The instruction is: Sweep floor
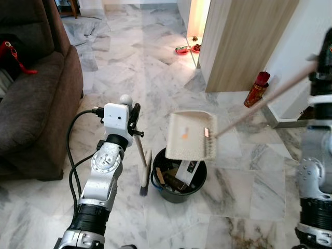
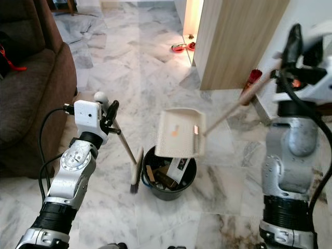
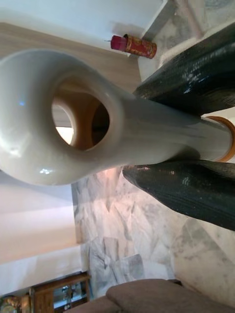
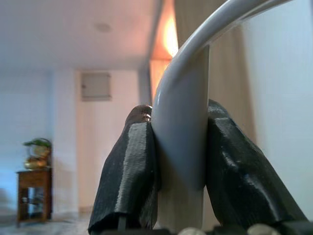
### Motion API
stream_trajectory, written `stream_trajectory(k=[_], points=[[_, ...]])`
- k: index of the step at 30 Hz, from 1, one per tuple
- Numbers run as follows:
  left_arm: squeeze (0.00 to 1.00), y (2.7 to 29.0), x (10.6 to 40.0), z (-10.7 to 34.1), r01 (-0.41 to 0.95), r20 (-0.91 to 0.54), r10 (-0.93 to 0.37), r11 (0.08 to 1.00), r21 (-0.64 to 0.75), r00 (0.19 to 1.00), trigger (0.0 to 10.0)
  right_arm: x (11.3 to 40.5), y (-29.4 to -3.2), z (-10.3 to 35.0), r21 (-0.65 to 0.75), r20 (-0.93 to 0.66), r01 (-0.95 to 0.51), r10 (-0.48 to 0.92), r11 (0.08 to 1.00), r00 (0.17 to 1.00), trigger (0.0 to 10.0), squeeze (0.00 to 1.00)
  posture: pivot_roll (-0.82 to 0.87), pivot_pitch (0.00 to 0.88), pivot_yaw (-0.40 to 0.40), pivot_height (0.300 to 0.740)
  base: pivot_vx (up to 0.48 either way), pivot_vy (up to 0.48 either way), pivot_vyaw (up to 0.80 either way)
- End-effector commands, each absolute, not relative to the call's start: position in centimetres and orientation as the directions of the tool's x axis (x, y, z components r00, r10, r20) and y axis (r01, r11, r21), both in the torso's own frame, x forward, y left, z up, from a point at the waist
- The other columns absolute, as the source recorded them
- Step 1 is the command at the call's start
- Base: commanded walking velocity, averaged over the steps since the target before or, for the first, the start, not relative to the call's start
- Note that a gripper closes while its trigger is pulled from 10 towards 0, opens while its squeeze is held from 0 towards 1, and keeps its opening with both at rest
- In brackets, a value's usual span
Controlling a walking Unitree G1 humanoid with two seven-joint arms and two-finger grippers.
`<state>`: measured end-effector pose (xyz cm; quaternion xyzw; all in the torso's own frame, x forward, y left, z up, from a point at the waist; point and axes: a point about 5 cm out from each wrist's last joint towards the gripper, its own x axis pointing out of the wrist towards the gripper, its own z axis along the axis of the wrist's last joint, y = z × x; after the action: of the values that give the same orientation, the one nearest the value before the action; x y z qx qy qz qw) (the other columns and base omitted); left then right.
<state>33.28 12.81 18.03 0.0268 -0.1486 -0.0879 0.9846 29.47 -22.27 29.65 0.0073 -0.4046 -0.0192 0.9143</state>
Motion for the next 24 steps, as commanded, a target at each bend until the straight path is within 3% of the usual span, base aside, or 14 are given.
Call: stream_trajectory(k=[1,24], points=[[0.0,12.7,32.9,19.3,0.169,0.36,-0.188,0.982,0.082,0.914,10.0,28.3,-21.4,31.7,-0.006,0.811,0.032,-0.014,0.999,0.585,10.0,0.0,0.1,0.141,-0.069,0.74,0.0,0.0,0.0],[0.0,12.4,32.8,19.3,0.182,0.363,-0.211,0.977,0.113,0.908,10.0,27.5,-19.7,32.2,-0.174,0.807,0.06,0.107,0.983,0.581,10.0,0.0,0.1,0.14,-0.063,0.74,0.0,0.0,0.0]])
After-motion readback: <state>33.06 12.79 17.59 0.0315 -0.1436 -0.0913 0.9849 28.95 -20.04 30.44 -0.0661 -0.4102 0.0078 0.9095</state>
